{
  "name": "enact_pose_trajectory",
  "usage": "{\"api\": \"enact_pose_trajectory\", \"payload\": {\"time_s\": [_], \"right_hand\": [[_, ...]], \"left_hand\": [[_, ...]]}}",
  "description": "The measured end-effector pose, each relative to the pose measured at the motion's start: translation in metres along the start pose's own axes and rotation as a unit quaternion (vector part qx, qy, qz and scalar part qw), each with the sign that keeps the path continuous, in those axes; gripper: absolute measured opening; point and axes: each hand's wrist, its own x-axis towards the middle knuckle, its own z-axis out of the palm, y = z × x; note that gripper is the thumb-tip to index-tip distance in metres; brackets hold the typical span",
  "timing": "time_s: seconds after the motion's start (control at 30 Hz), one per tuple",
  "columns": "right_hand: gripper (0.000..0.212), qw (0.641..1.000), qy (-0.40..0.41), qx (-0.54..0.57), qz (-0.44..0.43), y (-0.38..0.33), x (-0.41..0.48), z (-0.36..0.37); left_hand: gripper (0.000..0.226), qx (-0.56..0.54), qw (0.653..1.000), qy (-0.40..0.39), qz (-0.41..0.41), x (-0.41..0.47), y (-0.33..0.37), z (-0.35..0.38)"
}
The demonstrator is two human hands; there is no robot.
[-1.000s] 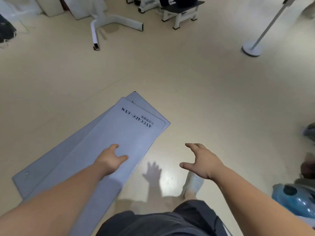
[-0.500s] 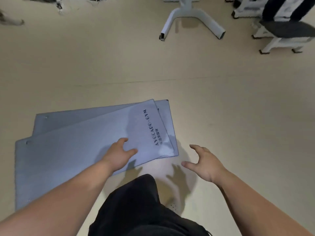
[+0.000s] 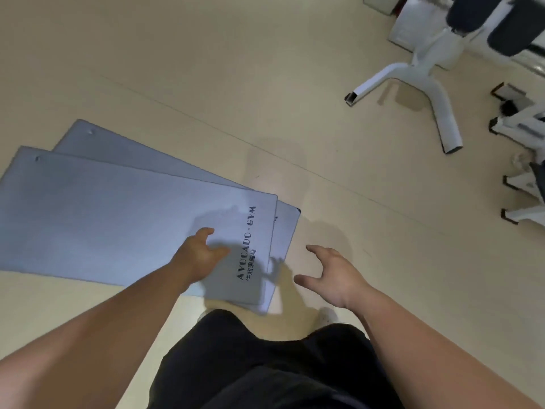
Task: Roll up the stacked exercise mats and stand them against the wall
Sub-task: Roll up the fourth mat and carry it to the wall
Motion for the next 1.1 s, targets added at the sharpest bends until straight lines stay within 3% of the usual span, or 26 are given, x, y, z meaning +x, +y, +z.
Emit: {"api": "enact_pose_trajectory", "payload": {"time_s": [0.17,0.3,0.57,0.8,1.1], "right_hand": [[0.086,0.991,-0.075,-0.089,-0.063,0.039,0.108,-0.032],[0.081,0.968,-0.158,-0.135,-0.141,0.057,0.212,-0.047],[0.092,0.912,-0.241,-0.263,-0.204,0.083,0.320,-0.014],[0.088,0.894,-0.253,-0.308,-0.206,0.122,0.416,0.090],[0.088,0.836,-0.212,-0.419,-0.284,0.187,0.580,0.255]], "left_hand": [[0.070,-0.086,0.989,0.075,-0.097,0.034,0.014,0.051],[0.073,-0.158,0.959,0.148,-0.181,0.057,0.024,0.118],[0.074,-0.264,0.905,0.169,-0.287,0.089,0.010,0.246],[0.073,-0.292,0.888,0.182,-0.305,0.184,-0.086,0.323],[0.075,-0.244,0.906,0.181,-0.293,0.349,-0.218,0.448]]}}
